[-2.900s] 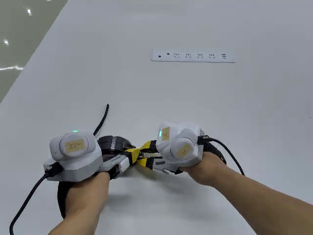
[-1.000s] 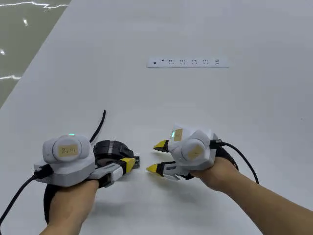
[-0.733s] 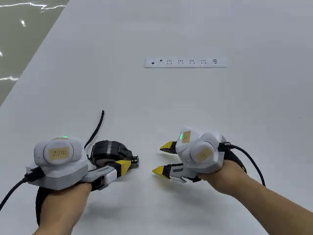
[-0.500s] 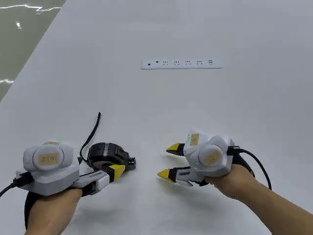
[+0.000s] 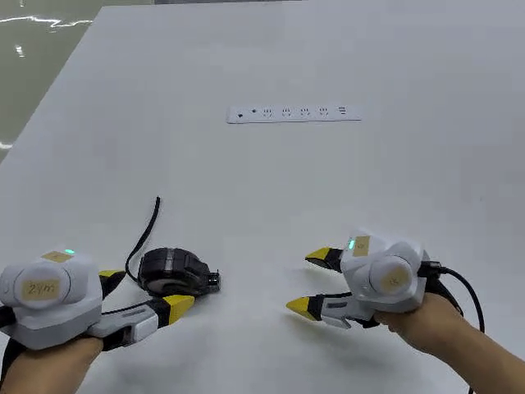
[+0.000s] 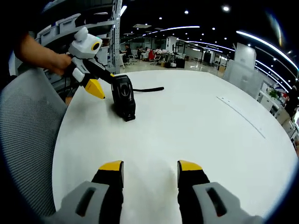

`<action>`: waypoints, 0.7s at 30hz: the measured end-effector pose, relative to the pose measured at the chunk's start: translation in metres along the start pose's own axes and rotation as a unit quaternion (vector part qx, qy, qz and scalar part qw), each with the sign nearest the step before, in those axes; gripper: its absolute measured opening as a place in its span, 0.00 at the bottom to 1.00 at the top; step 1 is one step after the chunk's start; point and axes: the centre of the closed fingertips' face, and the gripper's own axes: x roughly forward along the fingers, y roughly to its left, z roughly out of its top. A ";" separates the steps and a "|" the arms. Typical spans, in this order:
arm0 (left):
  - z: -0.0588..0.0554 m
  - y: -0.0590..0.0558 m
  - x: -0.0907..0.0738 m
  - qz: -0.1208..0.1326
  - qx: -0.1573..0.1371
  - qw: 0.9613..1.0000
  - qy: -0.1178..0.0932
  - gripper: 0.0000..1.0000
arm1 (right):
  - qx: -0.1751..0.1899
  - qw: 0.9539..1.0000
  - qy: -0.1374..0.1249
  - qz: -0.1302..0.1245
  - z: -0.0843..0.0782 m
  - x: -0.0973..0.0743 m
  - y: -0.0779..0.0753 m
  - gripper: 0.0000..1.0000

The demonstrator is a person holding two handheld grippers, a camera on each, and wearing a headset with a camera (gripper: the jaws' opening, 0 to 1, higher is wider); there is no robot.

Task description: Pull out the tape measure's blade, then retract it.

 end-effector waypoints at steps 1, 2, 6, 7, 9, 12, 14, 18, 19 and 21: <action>-0.001 0.000 -0.001 -0.002 0.004 1.000 0.001 0.69 | 0.003 1.000 0.001 -0.002 -0.002 -0.002 -0.001 0.46; -0.001 0.001 -0.001 -0.003 0.007 1.000 0.001 0.69 | 0.007 1.000 0.001 -0.004 -0.004 -0.004 -0.001 0.46; -0.004 0.001 -0.004 -0.018 0.021 1.000 -0.002 0.69 | 0.019 1.000 0.000 -0.013 -0.011 -0.014 -0.003 0.49; -0.004 0.002 -0.005 -0.020 0.023 1.000 -0.003 0.70 | 0.021 1.000 0.000 -0.015 -0.013 -0.017 -0.003 0.49; -0.005 0.001 -0.007 -0.028 0.027 0.999 -0.008 0.71 | 0.030 0.999 -0.004 -0.018 -0.015 -0.022 -0.004 0.50; -0.006 0.000 -0.009 -0.039 0.036 0.998 -0.013 0.73 | 0.036 0.999 -0.008 -0.022 -0.016 -0.028 -0.004 0.53; -0.009 -0.001 -0.011 -0.049 0.047 0.998 -0.013 0.73 | 0.038 0.999 -0.011 -0.026 -0.018 -0.034 -0.004 0.54; -0.015 0.001 -0.014 -0.056 0.056 0.997 -0.007 0.73 | 0.050 0.998 -0.024 -0.033 -0.018 -0.043 -0.004 0.57; -0.015 0.001 -0.015 -0.060 0.054 0.997 -0.008 0.73 | 0.052 0.998 -0.027 -0.037 -0.018 -0.045 -0.005 0.57; -0.015 -0.001 -0.018 -0.067 0.058 0.996 -0.014 0.74 | 0.060 0.997 -0.038 -0.038 -0.017 -0.049 -0.004 0.60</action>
